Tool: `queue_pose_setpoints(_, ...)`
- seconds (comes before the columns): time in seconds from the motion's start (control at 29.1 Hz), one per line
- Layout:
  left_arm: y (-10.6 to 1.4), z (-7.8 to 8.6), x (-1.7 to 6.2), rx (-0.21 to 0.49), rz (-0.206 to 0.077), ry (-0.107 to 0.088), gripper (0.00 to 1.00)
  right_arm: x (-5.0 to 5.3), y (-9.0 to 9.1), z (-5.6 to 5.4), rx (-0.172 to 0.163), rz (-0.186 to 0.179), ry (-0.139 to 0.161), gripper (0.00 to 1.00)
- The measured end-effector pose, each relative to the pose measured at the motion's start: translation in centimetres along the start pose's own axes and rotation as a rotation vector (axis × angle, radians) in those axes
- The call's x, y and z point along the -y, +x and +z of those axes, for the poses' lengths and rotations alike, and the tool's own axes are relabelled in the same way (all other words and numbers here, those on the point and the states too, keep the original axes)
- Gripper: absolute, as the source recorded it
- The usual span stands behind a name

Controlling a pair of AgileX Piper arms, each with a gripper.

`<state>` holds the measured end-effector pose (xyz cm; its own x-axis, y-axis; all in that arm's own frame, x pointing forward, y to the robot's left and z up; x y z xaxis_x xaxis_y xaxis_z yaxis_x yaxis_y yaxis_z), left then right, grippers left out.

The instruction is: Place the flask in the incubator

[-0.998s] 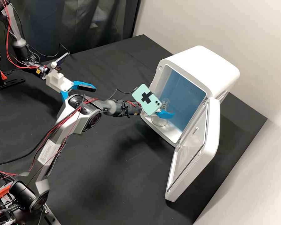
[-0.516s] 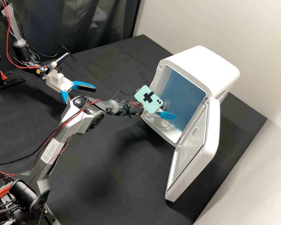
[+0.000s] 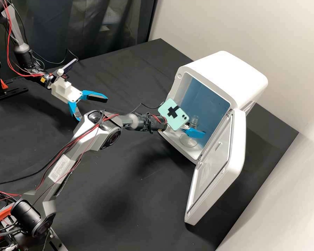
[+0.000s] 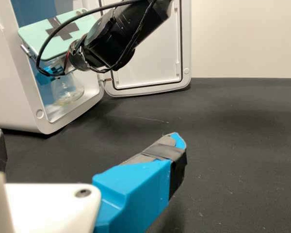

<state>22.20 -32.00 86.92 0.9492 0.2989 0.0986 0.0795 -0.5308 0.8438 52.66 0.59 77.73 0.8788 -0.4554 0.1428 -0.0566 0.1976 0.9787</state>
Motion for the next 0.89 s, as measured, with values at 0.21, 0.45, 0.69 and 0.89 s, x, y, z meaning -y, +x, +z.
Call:
queue_pose_setpoints(0.21, 0.0, 0.0, 0.00, 0.001, 0.000, 0.000, 1.00, -0.5, 0.4, 0.8, 0.025, 0.013, 0.008, 1.00)
queue_pose_setpoints(0.45, 0.0, 0.0, 0.00, 0.001, 0.000, 0.000, 1.00, -0.6, 0.5, 0.9, 0.026, 0.014, 0.003, 1.00)
queue_pose_setpoints(0.69, 0.0, 0.0, 0.00, 0.001, 0.000, 0.000, 1.00, -0.7, 0.8, 1.5, 0.046, -0.014, 0.033, 1.00)
queue_pose_setpoints(0.89, 0.0, 0.0, 0.00, 0.001, 0.000, 0.000, 1.00, -0.6, 1.0, 1.7, 0.042, -0.049, 0.041, 1.00)
